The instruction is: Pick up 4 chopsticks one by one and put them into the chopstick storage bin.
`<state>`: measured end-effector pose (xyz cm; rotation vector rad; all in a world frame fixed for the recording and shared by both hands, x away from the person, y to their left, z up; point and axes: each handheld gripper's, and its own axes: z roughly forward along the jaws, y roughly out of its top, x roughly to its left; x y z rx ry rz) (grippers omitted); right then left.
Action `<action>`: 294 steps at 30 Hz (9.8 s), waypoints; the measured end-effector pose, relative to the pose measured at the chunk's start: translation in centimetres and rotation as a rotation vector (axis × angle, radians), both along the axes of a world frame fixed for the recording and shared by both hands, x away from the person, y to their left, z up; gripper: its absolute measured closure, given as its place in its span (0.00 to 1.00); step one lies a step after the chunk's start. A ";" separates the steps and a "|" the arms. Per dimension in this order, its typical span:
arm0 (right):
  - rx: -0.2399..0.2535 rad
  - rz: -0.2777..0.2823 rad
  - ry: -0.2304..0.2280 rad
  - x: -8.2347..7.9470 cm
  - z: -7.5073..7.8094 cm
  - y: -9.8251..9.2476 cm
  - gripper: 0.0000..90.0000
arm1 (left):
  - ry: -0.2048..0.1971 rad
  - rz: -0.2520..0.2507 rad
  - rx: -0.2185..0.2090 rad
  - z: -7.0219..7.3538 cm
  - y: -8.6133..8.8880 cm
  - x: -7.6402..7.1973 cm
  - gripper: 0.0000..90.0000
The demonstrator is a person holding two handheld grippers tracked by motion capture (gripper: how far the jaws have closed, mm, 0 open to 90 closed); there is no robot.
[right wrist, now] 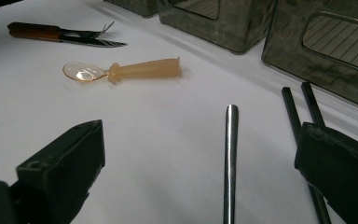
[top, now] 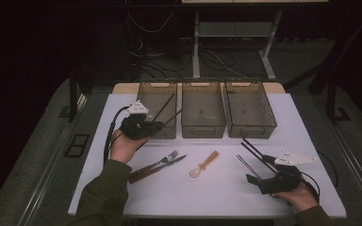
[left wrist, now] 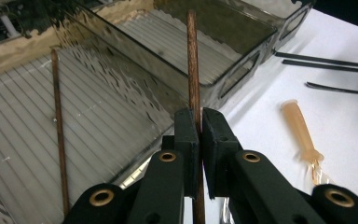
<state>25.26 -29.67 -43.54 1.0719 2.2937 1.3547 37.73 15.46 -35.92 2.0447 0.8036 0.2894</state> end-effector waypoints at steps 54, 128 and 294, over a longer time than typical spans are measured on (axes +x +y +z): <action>0.021 0.005 -0.010 -0.2 0.2 -0.2 0.02 | -0.085 0.133 -0.144 1.7 -0.2 12.4 0.94; 0.036 0.001 0.008 -0.1 0.2 -0.4 0.02 | -0.062 0.003 -0.052 -0.9 -0.3 -0.5 0.27; -0.223 -0.075 0.146 3.5 1.0 -6.4 0.96 | -0.001 -0.154 -0.037 -7.4 0.8 -10.4 0.00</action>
